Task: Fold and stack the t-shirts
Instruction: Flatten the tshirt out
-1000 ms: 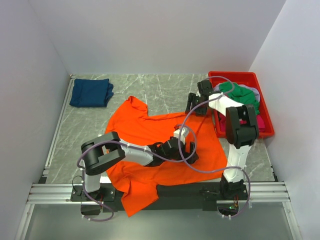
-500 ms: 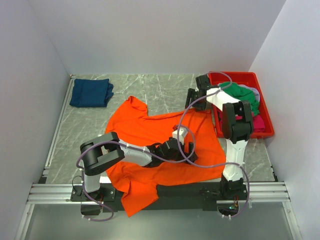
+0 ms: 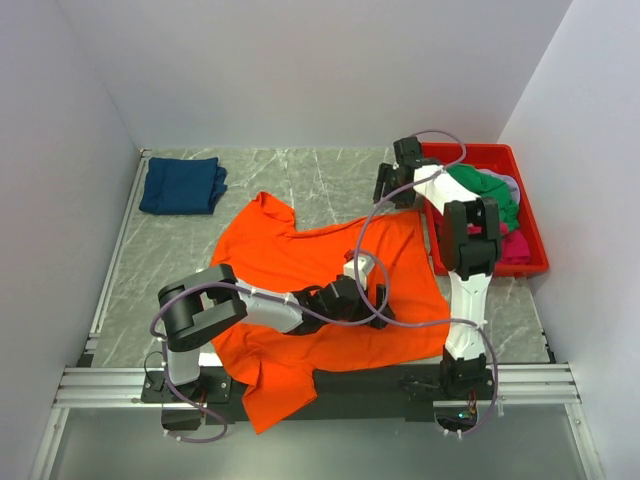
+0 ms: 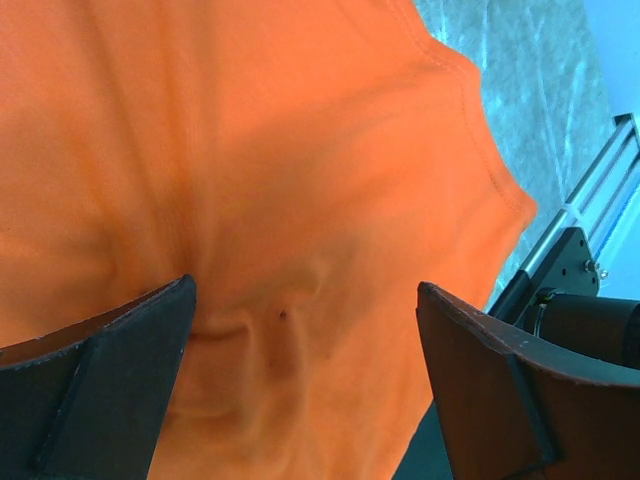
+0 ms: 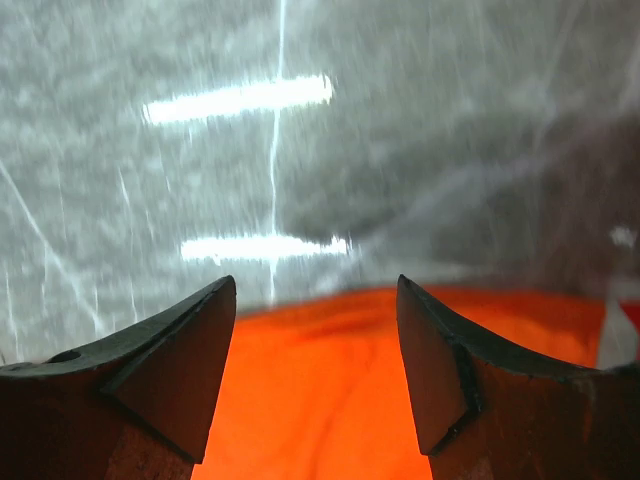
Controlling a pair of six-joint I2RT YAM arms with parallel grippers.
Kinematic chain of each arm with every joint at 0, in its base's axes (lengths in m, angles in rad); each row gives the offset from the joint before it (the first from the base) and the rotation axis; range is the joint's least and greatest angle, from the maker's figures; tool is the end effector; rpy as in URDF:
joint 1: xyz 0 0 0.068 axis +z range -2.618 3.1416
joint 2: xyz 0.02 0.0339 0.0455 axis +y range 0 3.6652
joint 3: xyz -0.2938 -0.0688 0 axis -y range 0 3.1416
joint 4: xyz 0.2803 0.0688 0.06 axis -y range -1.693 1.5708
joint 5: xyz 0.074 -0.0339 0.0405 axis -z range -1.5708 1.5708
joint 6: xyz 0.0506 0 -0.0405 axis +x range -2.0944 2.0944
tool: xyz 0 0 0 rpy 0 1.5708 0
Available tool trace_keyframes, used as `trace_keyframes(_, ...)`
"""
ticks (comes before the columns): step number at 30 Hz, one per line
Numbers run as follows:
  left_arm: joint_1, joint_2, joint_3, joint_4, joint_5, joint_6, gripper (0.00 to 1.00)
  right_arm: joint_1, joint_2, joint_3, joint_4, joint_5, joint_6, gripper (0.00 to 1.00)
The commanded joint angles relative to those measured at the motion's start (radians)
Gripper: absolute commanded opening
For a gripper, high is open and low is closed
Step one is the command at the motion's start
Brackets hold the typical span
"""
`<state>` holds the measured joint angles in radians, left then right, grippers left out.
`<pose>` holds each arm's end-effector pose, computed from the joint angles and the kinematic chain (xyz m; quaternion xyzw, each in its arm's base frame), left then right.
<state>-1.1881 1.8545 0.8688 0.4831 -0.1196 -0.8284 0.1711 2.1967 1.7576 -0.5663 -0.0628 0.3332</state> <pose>0.1609 -0.3836 0.1352 0.1238 0.8508 -0.4024 0.3145 0.5296 0.0947 0.1816 0.0690 0.9574 0.0988 0.2625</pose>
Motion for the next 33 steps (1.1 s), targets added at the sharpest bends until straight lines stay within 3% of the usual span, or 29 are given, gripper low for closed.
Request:
trace_keyframes(1, -0.005, -0.020, 0.032, -0.141, -0.006, 0.021, 0.99, -0.004, -0.149, -0.058, 0.020, 0.024, -0.019, 0.72)
trace_keyframes(9, 0.004, -0.130, 0.183, -0.302, -0.135, 0.143, 0.99, 0.034, -0.483, -0.416, 0.147, -0.012, 0.015, 0.72)
trace_keyframes(15, 0.148, -0.234, 0.092, -0.385, -0.138, 0.088, 0.99, 0.171, -0.613, -0.590, 0.161, 0.055, 0.040, 0.72)
trace_keyframes(21, 0.355, -0.346, -0.080, -0.402, -0.132, 0.055, 0.99, 0.300, -0.635, -0.685, 0.180, 0.101, 0.082, 0.72)
trace_keyframes(28, 0.501, -0.318, -0.071, -0.506, -0.181, 0.136, 0.99, 0.349, -0.548, -0.701, 0.194, 0.109, 0.102, 0.72)
trace_keyframes(33, 0.545, -0.282, -0.047, -0.548, -0.232, 0.164, 0.99, 0.352, -0.456, -0.662, 0.175, 0.127, 0.098, 0.72)
